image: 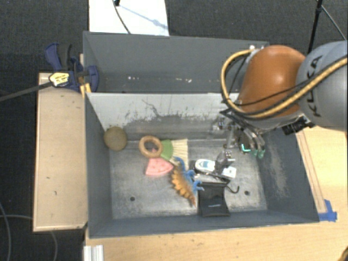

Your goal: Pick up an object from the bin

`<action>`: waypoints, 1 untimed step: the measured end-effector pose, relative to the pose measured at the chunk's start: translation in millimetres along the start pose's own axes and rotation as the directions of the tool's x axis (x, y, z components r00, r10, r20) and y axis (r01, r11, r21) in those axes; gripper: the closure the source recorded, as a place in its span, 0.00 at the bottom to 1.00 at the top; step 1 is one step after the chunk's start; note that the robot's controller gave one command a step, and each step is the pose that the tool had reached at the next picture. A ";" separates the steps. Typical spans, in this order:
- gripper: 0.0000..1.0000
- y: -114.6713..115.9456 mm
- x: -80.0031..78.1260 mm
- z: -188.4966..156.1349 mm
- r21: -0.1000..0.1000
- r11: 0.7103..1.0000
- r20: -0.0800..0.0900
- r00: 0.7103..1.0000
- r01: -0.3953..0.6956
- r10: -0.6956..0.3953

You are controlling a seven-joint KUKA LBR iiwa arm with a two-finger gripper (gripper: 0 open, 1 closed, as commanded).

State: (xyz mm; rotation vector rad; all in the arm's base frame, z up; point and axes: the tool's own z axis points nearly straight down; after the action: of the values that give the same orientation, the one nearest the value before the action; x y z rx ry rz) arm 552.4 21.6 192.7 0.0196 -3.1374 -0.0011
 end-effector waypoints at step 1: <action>0.00 -0.1 -1.7 -3.8 0.000 1.000 0.008 1.000 -0.001 0.001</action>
Offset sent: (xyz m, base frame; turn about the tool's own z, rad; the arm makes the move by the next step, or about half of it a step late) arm -0.0046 -0.0360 -0.1227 -0.0222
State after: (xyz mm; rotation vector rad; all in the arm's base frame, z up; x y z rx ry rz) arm 554.1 21.5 196.4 0.0184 -3.1451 -0.0014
